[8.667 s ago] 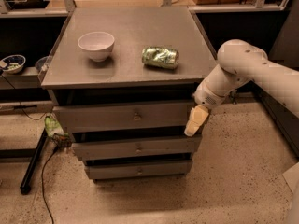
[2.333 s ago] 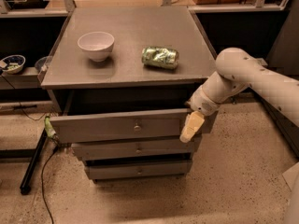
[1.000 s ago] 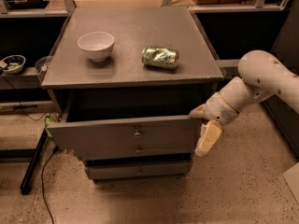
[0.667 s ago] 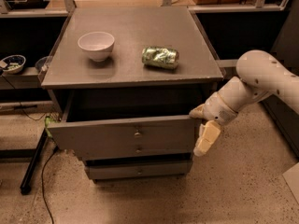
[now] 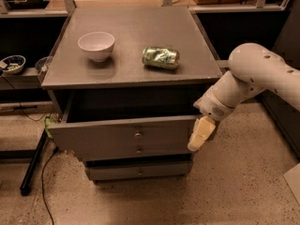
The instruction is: Open top drawer
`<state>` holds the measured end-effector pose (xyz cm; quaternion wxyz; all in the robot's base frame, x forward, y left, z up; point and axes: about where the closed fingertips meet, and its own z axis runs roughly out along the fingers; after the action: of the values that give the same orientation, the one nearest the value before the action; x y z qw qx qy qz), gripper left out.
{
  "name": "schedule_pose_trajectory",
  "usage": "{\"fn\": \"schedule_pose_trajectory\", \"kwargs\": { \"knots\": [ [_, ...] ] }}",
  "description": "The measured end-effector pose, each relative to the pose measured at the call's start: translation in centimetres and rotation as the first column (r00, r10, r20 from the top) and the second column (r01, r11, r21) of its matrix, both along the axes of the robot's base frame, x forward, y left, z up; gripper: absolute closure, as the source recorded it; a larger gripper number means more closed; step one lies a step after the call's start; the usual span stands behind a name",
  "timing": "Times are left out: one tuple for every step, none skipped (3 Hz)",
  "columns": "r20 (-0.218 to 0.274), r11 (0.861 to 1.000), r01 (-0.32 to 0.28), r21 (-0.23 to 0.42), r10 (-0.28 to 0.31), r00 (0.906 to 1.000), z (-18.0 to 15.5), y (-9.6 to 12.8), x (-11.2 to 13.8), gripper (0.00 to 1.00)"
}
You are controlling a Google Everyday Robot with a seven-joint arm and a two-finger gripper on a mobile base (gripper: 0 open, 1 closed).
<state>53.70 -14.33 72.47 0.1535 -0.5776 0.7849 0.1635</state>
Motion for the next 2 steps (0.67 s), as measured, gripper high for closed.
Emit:
{"fn": "schedule_pose_trajectory", "kwargs": {
  "knots": [
    [0.001,1.000,0.001,-0.001,-0.001,1.0000,-0.01,-0.02,0.06,0.00],
    [-0.016,1.000,-0.006,0.026,0.006,0.9999,-0.80,0.12,0.96,0.00]
  ]
}}
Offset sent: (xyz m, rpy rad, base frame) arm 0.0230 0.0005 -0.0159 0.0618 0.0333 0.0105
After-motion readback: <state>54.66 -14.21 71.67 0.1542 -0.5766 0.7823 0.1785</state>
